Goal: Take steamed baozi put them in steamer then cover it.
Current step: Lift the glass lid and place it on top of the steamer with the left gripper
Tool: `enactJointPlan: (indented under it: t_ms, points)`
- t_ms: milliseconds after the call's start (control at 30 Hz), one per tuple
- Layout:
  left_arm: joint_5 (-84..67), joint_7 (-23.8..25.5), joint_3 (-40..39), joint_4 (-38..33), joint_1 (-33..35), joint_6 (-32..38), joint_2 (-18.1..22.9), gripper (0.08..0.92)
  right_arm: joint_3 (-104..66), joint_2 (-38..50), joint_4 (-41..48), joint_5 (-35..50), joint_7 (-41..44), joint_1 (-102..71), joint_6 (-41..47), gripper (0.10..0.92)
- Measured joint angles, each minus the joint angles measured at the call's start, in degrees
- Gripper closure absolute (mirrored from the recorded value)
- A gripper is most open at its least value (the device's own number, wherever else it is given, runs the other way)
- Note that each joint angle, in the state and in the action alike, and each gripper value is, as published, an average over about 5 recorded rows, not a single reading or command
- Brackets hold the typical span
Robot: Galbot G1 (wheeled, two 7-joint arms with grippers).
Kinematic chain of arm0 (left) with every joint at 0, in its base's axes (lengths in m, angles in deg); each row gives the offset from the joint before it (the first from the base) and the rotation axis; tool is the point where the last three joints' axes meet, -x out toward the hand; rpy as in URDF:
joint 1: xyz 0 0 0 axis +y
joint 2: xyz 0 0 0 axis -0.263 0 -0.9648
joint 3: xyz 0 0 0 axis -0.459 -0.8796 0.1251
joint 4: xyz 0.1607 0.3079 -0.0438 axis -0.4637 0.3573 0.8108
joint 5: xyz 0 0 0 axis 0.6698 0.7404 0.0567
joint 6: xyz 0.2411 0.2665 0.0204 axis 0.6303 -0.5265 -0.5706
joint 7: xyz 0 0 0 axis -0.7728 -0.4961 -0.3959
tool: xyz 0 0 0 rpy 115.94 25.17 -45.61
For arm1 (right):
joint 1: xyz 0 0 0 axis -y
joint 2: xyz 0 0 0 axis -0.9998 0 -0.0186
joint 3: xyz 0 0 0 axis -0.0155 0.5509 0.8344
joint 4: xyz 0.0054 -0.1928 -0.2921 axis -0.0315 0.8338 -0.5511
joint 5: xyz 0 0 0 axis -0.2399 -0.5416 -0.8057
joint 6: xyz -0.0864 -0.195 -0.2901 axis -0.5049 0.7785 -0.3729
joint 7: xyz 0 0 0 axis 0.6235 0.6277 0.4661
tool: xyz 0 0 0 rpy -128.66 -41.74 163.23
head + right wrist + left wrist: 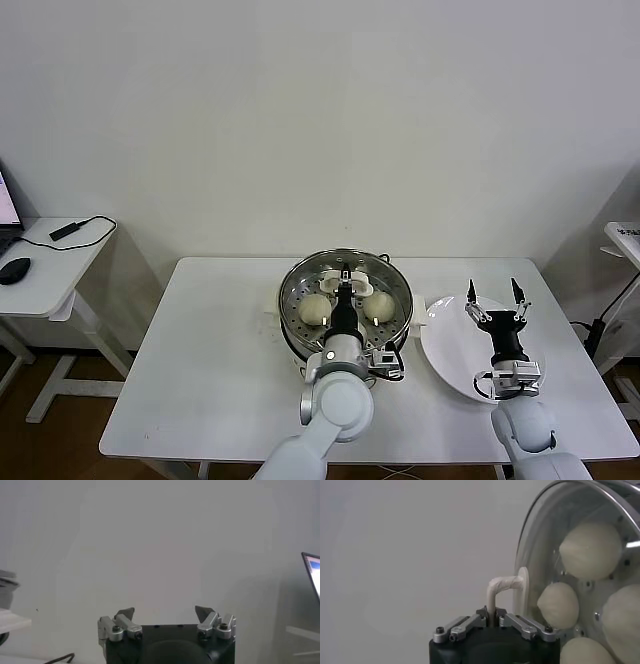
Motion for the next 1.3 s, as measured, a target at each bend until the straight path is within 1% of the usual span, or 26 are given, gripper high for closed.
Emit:
enactJointPlan:
  t_ms: [833, 933, 1300]
  points:
    - [2.21, -1.51, 1.31, 2.03, 0.75, 2.02, 0.10, 0.804, -0.18, 0.09, -0.29, 0.14, 0.02, -0.33, -0.30, 0.203]
    - [2.24, -1.45, 1.47, 1.87, 1.02, 2.12, 0.09, 0.766, -0.18, 0.10, -0.29, 0.17, 0.04, -0.33, -0.31, 0.203]
    - [1.62, -1.16, 1.10, -0.80, 2.41, 2.08, 0.08, 0.456, 0.11, -0.04, -0.30, 0.17, 0.19, -0.23, -0.37, 0.203]
